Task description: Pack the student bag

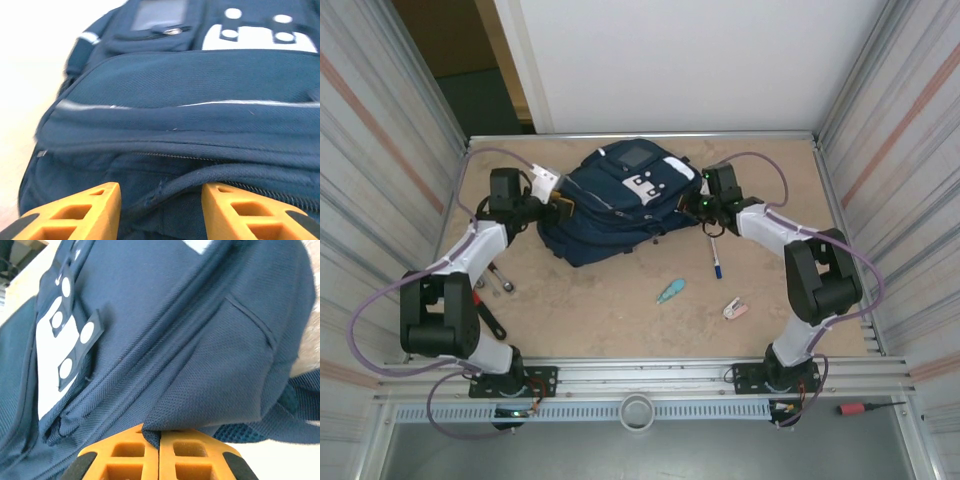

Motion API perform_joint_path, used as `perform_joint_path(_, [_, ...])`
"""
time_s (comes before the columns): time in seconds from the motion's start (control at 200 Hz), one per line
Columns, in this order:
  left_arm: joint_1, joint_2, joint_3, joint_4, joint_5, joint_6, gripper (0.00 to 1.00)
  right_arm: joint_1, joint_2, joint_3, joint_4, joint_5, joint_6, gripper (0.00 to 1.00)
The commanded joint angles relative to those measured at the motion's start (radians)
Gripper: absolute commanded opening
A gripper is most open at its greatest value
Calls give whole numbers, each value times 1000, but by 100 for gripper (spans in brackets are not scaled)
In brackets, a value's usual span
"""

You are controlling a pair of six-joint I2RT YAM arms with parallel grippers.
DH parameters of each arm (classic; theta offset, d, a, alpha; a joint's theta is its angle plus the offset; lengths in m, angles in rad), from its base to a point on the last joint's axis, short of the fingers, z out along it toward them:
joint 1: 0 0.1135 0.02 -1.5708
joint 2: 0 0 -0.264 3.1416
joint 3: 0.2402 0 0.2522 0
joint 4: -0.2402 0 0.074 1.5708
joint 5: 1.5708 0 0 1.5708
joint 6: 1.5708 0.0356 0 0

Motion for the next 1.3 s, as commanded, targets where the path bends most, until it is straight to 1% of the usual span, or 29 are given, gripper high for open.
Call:
perform_joint_path(0.0, [32, 11, 69, -54, -213, -226, 50, 94, -50, -5, 74, 47, 21, 9])
perform_joint_path(0.06, [66, -1, 76, -77, -294, -320, 54, 132, -40, 0, 69, 41, 10, 13])
perform_joint_path(0.155, [112, -60, 36, -64, -352, -420, 60, 175, -37, 30, -1, 47, -53, 25])
perform_joint_path(0.225, [108, -126, -11, -48, -376, -456, 64, 184, -54, 43, -59, 82, -114, 34])
perform_joint_path(0.266, [86, -169, -39, -44, -394, -466, 67, 180, -66, 43, -85, 103, -141, 38])
perform_joint_path(0.346, [-16, -254, -100, -29, -498, -463, 74, 169, -85, 38, -109, 126, -195, 46])
perform_joint_path(0.441, [-182, -317, -156, -15, -642, -433, 86, 158, -75, 49, -111, 120, -227, 50])
perform_joint_path(0.536, [-338, -309, -166, -27, -764, -408, 92, 137, -39, 62, -100, 95, -220, 51])
perform_joint_path(0.616, [-451, -253, -137, -50, -857, -376, 99, 126, -16, 63, -80, 67, -206, 51])
perform_joint_path(0.686, [-520, -182, -99, -82, -937, -356, 99, 119, -8, 58, -60, 46, -196, 51])
perform_joint_path(0.771, [-556, -102, -62, -109, -984, -350, 99, 115, -1, 57, -52, 31, -194, 52])
perform_joint_path(0.947, [-557, -5, -30, -119, -991, -356, 99, 111, 5, 52, -44, 16, -192, 52])
perform_joint_path(1.067, [-533, 35, -17, -118, -959, -368, 97, 109, 13, 47, -41, 6, -189, 52])
perform_joint_path(1.177, [-499, 51, -14, -113, -919, -377, 90, 109, 21, 46, -41, 0, -185, 52])
perform_joint_path(1.292, [-481, 45, -26, -114, -890, -392, 79, 110, 25, 46, -43, -3, -184, 51])
